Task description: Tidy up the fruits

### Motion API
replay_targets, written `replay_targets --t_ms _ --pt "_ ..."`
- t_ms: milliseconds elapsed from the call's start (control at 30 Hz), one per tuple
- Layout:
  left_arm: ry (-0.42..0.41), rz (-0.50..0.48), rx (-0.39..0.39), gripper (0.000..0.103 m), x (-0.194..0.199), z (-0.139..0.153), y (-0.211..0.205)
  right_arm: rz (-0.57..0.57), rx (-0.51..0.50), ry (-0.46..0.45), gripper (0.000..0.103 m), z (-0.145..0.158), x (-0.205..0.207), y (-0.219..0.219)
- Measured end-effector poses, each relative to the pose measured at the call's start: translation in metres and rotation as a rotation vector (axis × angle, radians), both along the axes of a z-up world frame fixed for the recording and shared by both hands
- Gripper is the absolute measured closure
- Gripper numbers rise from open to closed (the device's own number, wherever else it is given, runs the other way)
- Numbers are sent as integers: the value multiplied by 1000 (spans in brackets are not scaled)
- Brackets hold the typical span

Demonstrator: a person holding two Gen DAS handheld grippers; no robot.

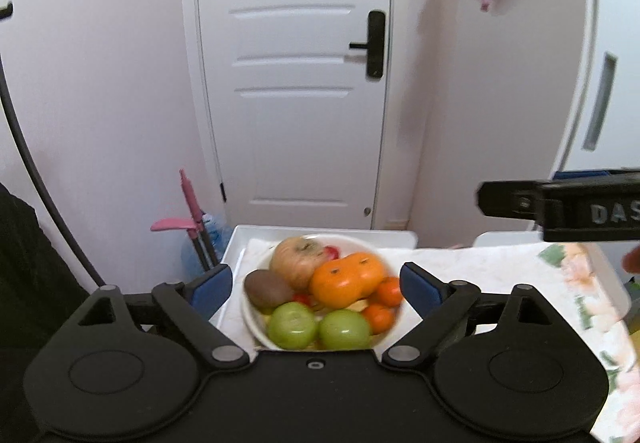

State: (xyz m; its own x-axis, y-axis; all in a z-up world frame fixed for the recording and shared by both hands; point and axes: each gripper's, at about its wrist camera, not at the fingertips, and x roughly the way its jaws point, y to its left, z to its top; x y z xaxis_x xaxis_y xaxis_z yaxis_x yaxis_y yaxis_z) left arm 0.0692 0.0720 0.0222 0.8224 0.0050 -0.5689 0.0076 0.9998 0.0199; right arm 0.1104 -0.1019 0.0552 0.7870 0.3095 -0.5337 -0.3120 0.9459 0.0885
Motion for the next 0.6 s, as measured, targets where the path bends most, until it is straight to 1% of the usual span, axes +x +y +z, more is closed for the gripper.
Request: replay_targets --t_ms 167,300,433,600 --pt "-69 -21 -11 0 -27 24 -24 -89 -18 -31 0 25 -46 -41" --pt "-105 -30 9 0 -45 34 -39 -168 -47 -33 0 33 -76 -67" --pt "-122 -32 15 0 -59 37 -49 -246 -74 -34 0 32 -100 -88" --pt "-113 -37 29 0 -72 30 -59 -288 -93 4 0 20 -119 -101"
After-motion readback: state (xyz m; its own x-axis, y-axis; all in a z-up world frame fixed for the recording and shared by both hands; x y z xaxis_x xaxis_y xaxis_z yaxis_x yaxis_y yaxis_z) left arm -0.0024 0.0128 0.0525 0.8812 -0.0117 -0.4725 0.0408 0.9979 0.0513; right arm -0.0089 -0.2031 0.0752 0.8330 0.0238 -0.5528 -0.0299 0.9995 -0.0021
